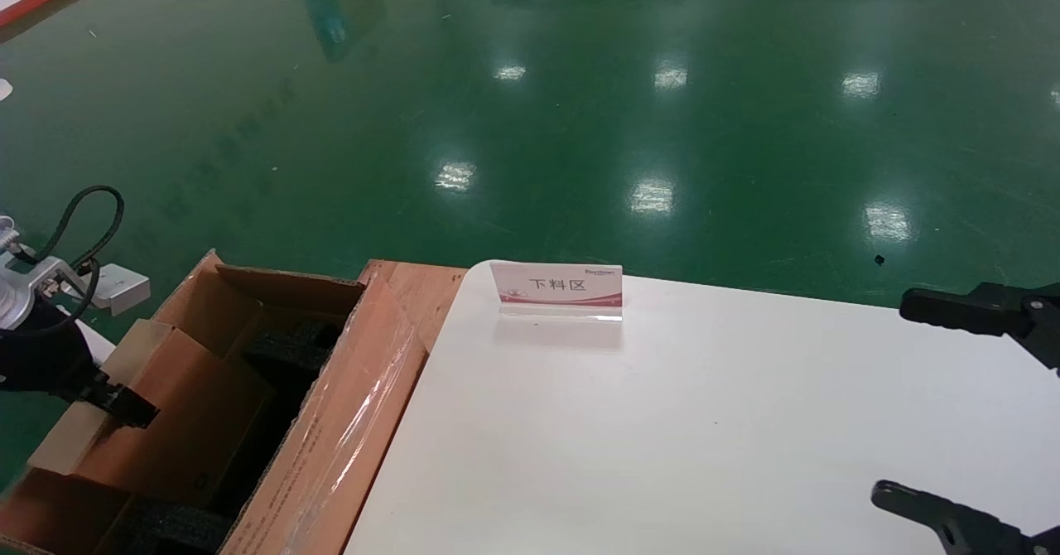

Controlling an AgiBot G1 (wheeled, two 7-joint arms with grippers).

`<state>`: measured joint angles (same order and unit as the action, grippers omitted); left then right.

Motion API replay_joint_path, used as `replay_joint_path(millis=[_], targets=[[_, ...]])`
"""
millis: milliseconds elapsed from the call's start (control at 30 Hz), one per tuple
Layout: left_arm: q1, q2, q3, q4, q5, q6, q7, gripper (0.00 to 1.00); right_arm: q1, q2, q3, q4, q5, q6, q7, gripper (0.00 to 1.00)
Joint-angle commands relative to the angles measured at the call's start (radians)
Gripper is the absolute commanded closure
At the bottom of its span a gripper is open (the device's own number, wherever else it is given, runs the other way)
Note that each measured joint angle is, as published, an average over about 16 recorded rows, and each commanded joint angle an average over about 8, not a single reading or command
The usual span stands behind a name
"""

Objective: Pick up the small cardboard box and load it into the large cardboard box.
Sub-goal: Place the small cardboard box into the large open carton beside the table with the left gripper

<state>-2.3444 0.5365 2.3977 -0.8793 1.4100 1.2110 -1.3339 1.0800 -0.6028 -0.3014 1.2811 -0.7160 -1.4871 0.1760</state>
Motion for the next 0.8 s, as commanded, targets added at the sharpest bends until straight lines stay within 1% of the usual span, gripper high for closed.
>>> replay_joint_path(millis=[33, 167, 200, 233, 433, 467, 500, 800], targets=[[0.014, 0.004, 0.000, 0.012, -0.006, -0.005, 0.005, 1.00, 0.000, 0.000, 0.000, 0.000, 0.000, 0.000, 0.000, 0.00], [0.045, 0.016, -0.003, 0.044, -0.024, -0.009, 0.016, 1.00, 0.000, 0.000, 0.000, 0.000, 0.000, 0.000, 0.000, 0.00], [0.050, 0.018, -0.003, 0.050, -0.027, -0.010, 0.019, 0.98, 0.000, 0.000, 0.000, 0.000, 0.000, 0.000, 0.000, 0.00], [0.055, 0.020, -0.004, 0.056, -0.031, -0.010, 0.021, 0.92, 0.000, 0.000, 0.000, 0.000, 0.000, 0.000, 0.000, 0.00], [0.076, 0.031, -0.008, 0.083, -0.046, -0.013, 0.033, 0.17, 0.000, 0.000, 0.000, 0.000, 0.000, 0.000, 0.000, 0.00], [0.078, 0.032, -0.009, 0.086, -0.048, -0.013, 0.034, 0.06, 0.000, 0.000, 0.000, 0.000, 0.000, 0.000, 0.000, 0.00], [0.079, 0.032, -0.009, 0.088, -0.049, -0.013, 0.035, 0.00, 0.000, 0.000, 0.000, 0.000, 0.000, 0.000, 0.000, 0.00], [0.074, 0.029, -0.008, 0.082, -0.046, -0.010, 0.032, 0.00, 0.000, 0.000, 0.000, 0.000, 0.000, 0.001, 0.000, 0.00]])
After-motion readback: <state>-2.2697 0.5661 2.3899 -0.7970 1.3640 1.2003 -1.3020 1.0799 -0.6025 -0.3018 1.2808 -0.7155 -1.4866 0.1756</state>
